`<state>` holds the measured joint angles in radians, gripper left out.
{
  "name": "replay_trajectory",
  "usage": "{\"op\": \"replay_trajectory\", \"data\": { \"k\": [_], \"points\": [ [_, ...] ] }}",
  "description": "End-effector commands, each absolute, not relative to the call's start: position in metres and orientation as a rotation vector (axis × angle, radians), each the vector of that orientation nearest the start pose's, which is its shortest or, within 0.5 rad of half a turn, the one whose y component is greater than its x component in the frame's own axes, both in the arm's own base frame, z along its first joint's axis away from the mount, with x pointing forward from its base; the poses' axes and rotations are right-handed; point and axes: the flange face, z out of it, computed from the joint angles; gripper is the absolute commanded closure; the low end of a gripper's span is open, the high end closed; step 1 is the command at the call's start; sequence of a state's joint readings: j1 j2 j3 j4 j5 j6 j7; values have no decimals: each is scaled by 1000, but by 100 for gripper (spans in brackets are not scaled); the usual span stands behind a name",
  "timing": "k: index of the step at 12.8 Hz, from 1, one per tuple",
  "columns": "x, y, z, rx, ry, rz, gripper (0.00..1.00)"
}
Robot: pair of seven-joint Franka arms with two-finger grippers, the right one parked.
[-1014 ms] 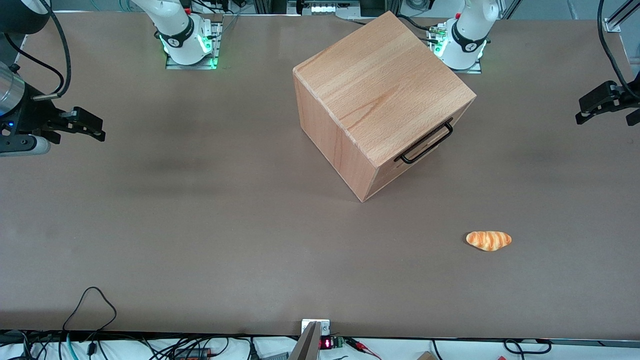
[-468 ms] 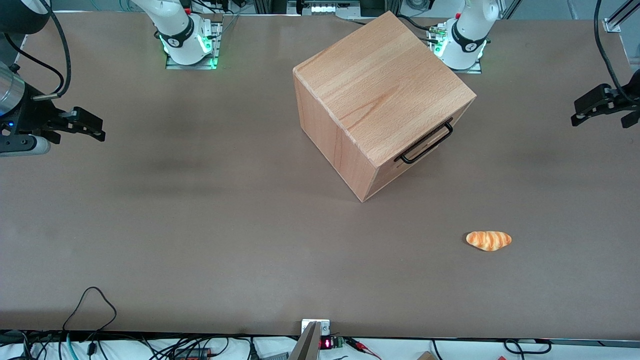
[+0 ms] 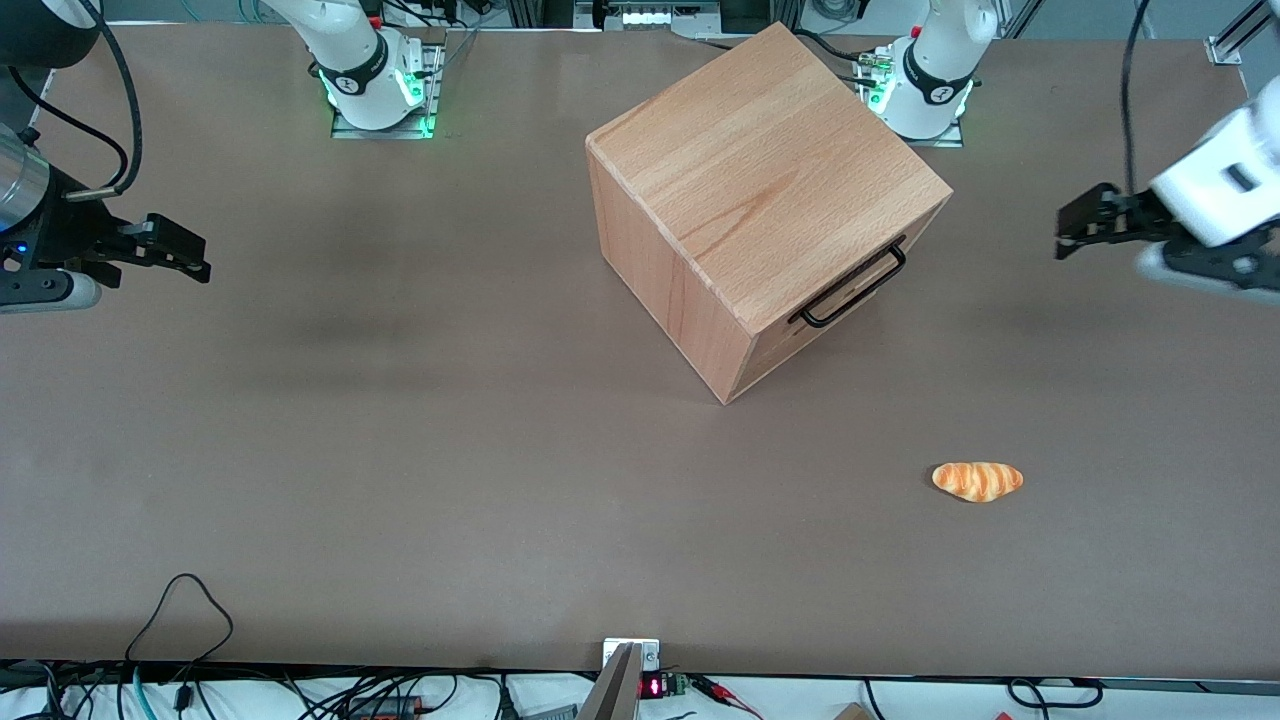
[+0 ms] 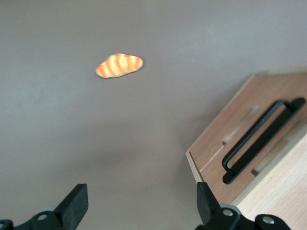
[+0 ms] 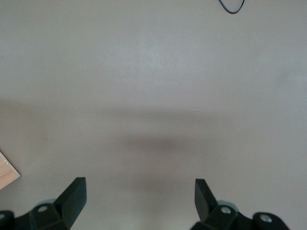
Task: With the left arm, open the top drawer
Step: 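Move the left gripper toward the black drawer handle and hook it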
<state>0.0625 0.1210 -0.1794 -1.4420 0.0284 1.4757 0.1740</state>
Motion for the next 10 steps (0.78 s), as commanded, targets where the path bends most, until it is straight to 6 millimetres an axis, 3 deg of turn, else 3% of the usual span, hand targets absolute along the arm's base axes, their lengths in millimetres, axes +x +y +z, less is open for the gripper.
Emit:
{"op": "replay_trajectory", "data": {
  "k": [1,3,7,10],
  "points": [
    [584,-77,587,-3078,682,174,0],
    [587,-93,580,-3093,728,143,0],
    [586,-144,532,-3069,879,179,0],
    [593,-159,500,-3053,1039,249,0]
  ]
}}
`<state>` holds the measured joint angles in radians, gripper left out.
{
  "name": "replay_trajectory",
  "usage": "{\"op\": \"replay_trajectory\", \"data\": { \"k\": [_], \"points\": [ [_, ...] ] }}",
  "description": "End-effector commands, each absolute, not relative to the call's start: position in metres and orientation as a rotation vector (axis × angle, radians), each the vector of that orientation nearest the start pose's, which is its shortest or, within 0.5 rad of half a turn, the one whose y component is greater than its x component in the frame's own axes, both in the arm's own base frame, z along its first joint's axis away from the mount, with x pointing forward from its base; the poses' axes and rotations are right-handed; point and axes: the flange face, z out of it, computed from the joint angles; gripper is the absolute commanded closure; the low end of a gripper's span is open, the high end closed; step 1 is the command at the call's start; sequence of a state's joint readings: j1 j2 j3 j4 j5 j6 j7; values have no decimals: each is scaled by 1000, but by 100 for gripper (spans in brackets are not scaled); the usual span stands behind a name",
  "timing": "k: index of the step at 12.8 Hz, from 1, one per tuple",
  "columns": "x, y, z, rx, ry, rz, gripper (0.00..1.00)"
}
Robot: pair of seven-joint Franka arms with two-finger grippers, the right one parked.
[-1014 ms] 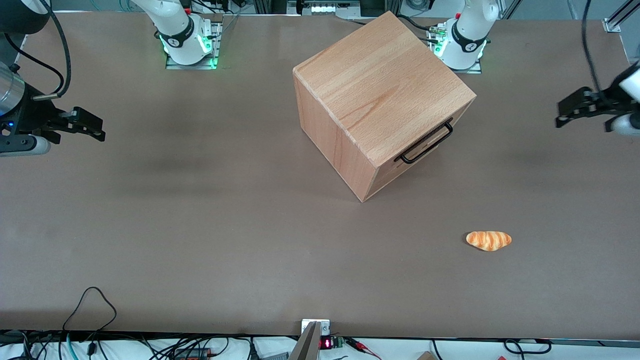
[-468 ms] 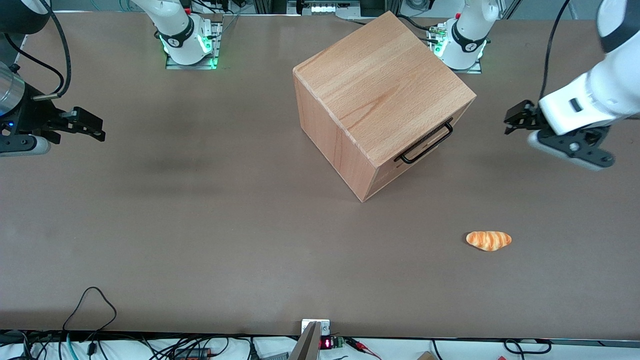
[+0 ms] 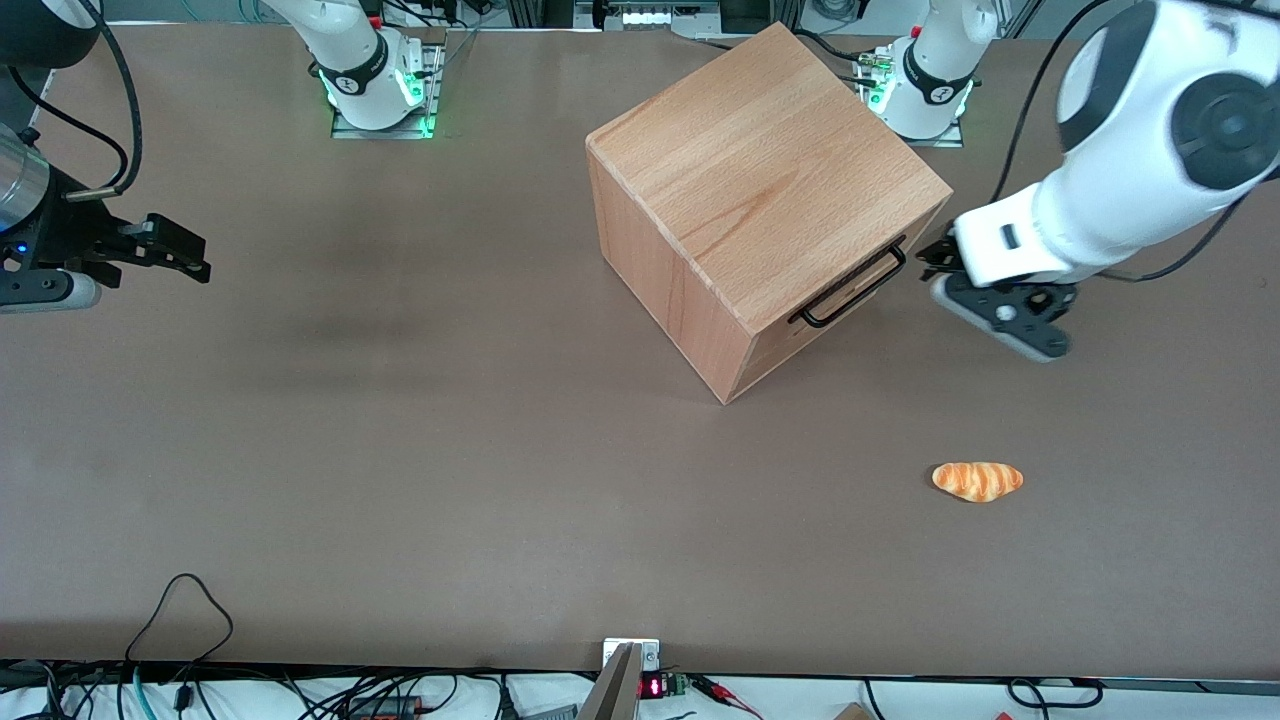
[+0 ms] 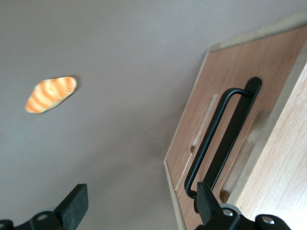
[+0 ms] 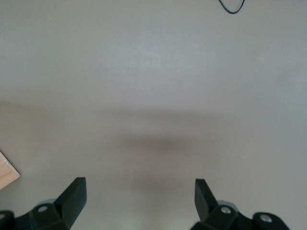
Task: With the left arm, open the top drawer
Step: 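Move the left gripper toward the black drawer handle and hook it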
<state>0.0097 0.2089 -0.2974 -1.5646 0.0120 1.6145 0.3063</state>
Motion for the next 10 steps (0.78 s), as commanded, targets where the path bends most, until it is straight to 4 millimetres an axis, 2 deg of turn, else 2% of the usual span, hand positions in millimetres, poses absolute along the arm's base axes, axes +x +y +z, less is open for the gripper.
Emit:
{"op": "replay_trajectory", "data": {
  "k": [1,7,10],
  "points": [
    [596,-161,491,-3071,1099,252,0],
    [606,-169,433,-3061,1385,347,0],
    [603,-179,419,-3063,1461,346,0]
  ]
}}
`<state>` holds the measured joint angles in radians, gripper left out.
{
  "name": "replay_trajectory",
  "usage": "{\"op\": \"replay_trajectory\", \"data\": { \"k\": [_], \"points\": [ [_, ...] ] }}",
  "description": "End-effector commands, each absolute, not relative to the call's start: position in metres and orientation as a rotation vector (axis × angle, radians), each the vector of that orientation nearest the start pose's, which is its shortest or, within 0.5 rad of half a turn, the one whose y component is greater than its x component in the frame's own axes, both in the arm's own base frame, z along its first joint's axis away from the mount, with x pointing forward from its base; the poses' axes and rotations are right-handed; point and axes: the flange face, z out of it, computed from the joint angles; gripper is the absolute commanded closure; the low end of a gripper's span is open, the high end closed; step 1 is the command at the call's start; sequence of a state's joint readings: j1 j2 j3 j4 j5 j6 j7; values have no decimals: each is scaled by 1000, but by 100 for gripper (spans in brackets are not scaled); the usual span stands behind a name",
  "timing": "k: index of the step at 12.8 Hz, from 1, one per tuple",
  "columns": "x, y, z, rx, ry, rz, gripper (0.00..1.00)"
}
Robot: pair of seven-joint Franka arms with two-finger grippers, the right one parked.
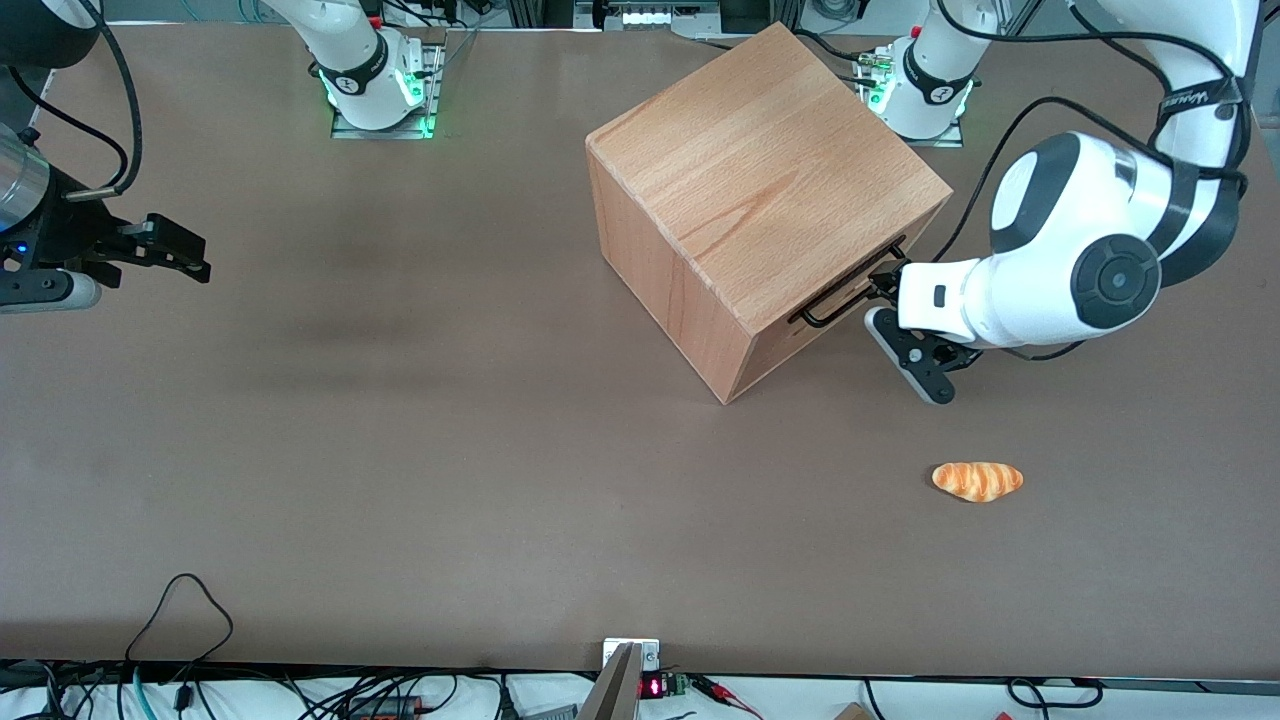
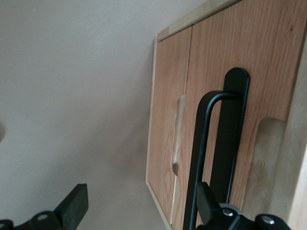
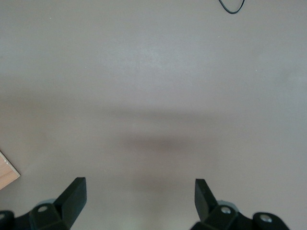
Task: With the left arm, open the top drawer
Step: 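Move the left gripper toward the black drawer handle and hook it, then pull the drawer handle outward with the left gripper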
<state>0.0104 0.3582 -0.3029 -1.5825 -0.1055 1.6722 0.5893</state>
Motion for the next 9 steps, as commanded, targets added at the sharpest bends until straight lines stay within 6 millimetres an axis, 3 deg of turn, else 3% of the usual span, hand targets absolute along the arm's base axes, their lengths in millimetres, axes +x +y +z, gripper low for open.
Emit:
{"op": "replay_trajectory", "data": {
  "k": [1,6,9],
  "points": [
    [604,-180,413,-3063,1465,353,0],
    [604,-189,390,-2999,1645,395,0],
    [606,-187,382,-3006,1643,408,0]
  ]
}}
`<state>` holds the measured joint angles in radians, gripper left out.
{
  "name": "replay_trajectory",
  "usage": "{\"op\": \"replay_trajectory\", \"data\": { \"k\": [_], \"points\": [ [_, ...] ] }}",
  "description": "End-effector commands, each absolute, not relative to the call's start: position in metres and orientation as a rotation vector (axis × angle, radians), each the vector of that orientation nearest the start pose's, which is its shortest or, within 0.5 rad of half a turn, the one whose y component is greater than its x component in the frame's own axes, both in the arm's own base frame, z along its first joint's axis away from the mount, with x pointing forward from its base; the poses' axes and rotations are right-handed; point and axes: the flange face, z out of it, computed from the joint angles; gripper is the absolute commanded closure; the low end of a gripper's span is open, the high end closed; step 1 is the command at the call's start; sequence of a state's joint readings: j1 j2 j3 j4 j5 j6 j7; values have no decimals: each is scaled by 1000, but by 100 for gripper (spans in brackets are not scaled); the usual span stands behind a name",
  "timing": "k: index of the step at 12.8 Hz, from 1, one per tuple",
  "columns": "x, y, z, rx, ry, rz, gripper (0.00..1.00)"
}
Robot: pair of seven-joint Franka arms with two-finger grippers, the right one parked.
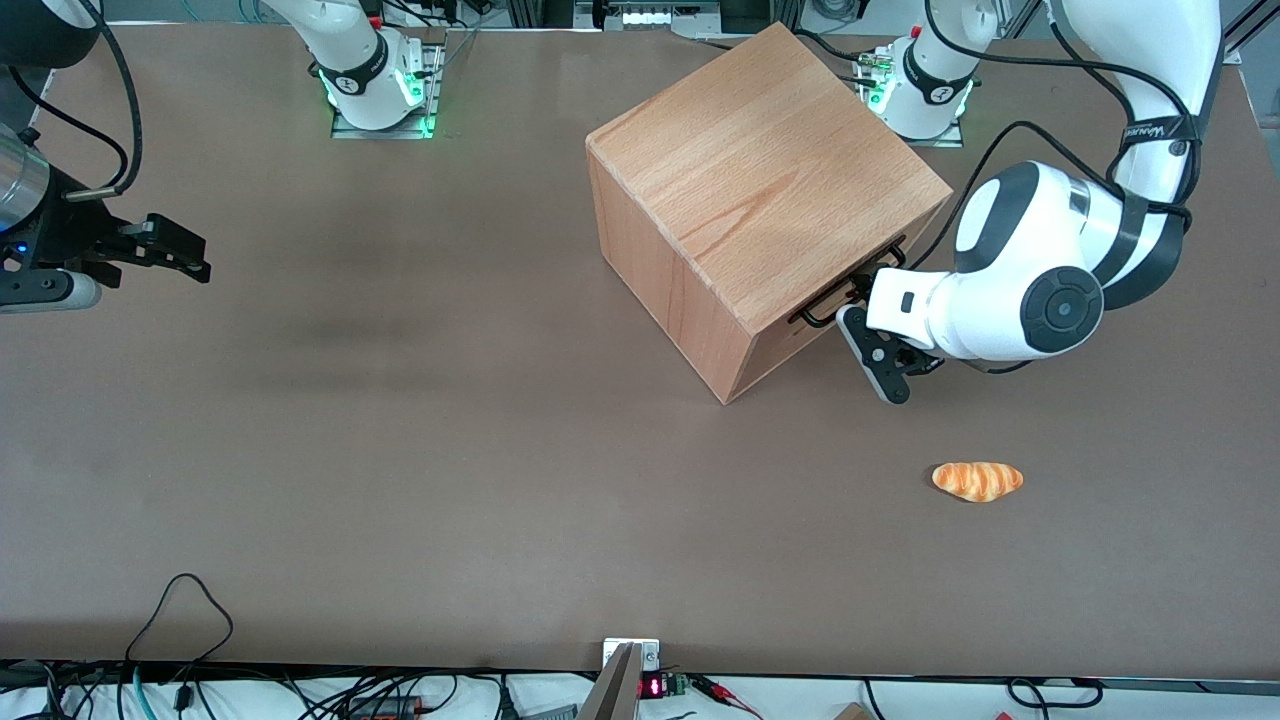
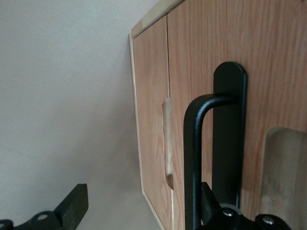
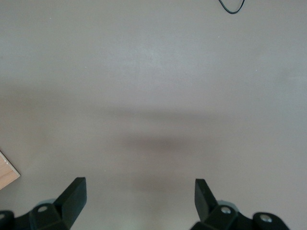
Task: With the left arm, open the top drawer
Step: 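Pull the drawer handle outward with the left gripper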
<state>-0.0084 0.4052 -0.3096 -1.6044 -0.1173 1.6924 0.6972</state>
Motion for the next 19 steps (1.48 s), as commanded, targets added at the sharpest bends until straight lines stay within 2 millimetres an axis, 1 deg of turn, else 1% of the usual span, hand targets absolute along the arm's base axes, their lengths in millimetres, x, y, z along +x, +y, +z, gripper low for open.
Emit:
{"op": "replay_trajectory", "data": {
  "k": [1,5,8,14,17,19],
  "points": [
    [607,-186,381,-3008,1640,397,0],
    [613,-180,381,-3016,1636,378,0],
    [618,-171,380,-3023,1628,361,0],
    [626,-149,371,-3057,1580,358,0],
    [639,-134,377,-3077,1549,313,0],
    [641,-127,377,-3090,1529,312,0]
  ]
}}
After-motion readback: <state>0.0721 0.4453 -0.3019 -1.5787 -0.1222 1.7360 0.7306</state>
